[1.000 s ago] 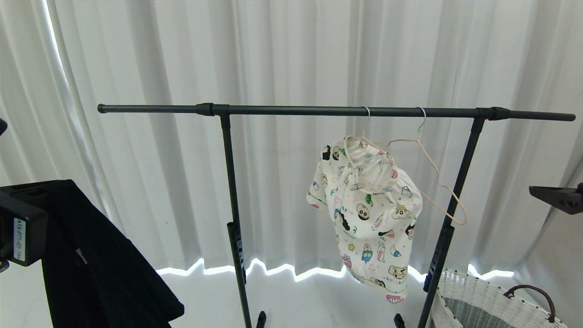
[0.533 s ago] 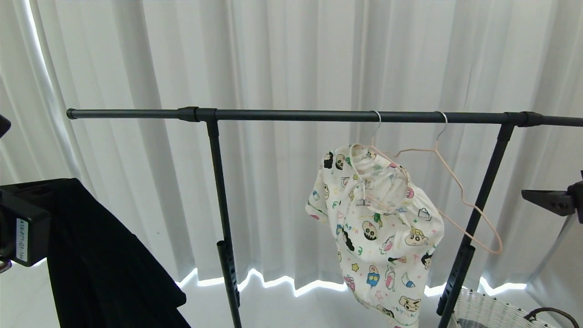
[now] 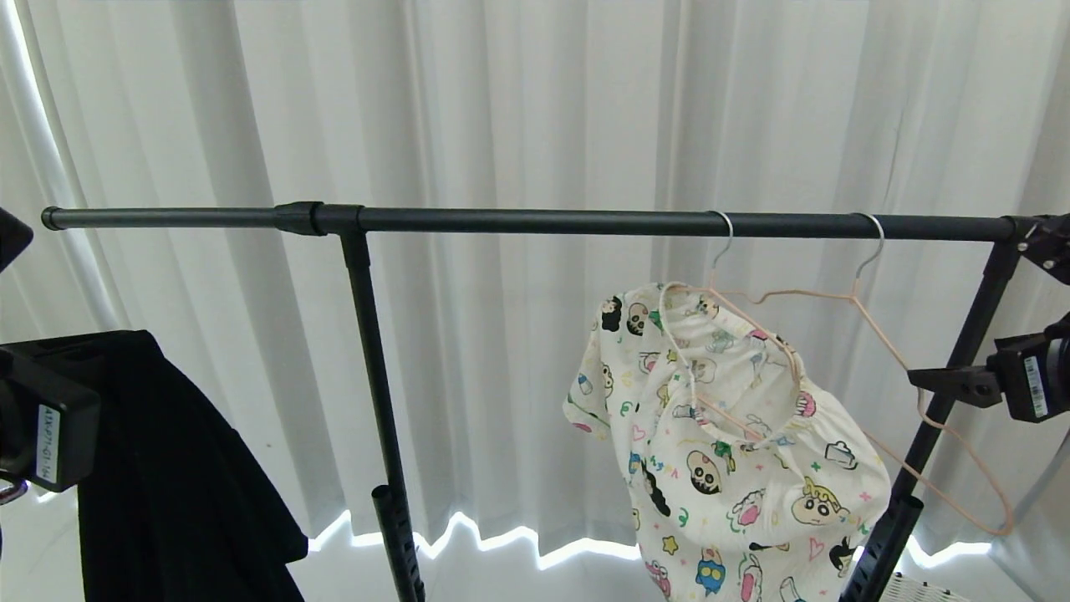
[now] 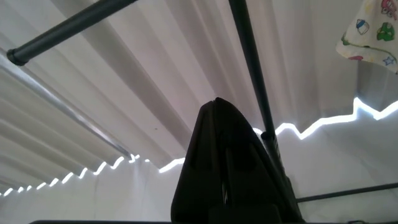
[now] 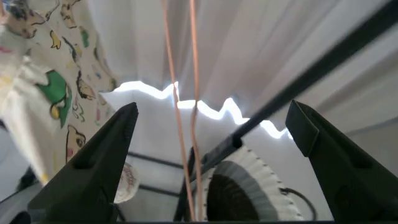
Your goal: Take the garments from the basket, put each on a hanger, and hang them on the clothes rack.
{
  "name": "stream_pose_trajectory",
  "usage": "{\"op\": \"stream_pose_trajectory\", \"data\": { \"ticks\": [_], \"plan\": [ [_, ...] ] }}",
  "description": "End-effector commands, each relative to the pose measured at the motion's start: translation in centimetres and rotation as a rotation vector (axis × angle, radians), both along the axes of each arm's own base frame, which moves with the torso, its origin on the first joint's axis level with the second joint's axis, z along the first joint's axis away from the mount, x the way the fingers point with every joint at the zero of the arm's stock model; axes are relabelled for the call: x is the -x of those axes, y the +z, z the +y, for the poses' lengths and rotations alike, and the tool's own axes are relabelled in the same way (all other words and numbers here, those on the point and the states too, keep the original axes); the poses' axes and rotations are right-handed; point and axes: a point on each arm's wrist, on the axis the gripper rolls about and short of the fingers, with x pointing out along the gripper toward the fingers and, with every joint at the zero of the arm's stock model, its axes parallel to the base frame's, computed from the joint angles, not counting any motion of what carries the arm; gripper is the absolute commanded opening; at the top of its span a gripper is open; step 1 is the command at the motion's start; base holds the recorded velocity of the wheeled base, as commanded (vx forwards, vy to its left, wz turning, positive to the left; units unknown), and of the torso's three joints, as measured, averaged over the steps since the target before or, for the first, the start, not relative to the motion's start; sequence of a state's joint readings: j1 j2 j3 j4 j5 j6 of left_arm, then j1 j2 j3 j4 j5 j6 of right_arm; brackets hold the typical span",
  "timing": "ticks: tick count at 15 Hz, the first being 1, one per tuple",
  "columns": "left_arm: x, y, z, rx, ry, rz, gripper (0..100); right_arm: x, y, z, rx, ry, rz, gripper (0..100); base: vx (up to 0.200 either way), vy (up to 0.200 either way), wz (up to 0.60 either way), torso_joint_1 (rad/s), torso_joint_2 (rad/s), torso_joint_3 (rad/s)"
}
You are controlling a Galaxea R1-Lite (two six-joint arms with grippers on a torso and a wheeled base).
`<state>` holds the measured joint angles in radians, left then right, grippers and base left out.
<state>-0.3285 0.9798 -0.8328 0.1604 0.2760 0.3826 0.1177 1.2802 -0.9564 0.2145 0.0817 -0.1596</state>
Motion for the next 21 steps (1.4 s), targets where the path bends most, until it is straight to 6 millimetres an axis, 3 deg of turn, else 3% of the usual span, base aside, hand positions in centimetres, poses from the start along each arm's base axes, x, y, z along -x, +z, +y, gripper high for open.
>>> {"op": "stream_pose_trajectory", "data": {
  "ticks": [1,5,8,11,15,16,21],
  "plan": [
    [0.5,0.2,0.0,0.007,-0.012,-0.018,0,-2.0,-1.4,-1.0,-0.029,-0.007,0.072,100,0.000,0.000,0.00,0.000,0.00,0.000],
    [0.7,0.6,0.1,0.018,-0.012,-0.054,0,-3.8,-3.2,-1.6,-0.066,0.004,0.141,100,0.000,0.000,0.00,0.000,0.00,0.000],
    [1.0,0.9,0.2,0.027,-0.012,-0.080,0,-5.7,-5.5,-1.5,-0.088,0.036,0.133,100,0.000,0.000,0.00,0.000,0.00,0.000],
    [1.0,1.1,0.2,0.029,-0.012,-0.086,0,-6.3,-7.8,-1.4,-0.099,0.060,0.131,100,0.000,0.000,0.00,0.000,0.00,0.000],
    [0.9,1.0,0.2,0.026,-0.012,-0.083,0,-6.9,-8.3,-1.5,-0.107,0.057,0.126,100,0.000,0.000,0.00,0.000,0.00,0.000],
    [0.9,1.0,0.2,0.026,-0.012,-0.083,0,-6.9,-8.3,-1.4,-0.107,0.060,0.120,0,0.000,0.000,0.00,0.000,0.00,0.000],
    [1.0,1.0,0.2,0.025,-0.013,-0.083,0,-7.0,-8.2,-1.4,-0.107,0.061,0.108,0,0.000,0.000,0.00,0.000,0.00,0.000]
  ]
}}
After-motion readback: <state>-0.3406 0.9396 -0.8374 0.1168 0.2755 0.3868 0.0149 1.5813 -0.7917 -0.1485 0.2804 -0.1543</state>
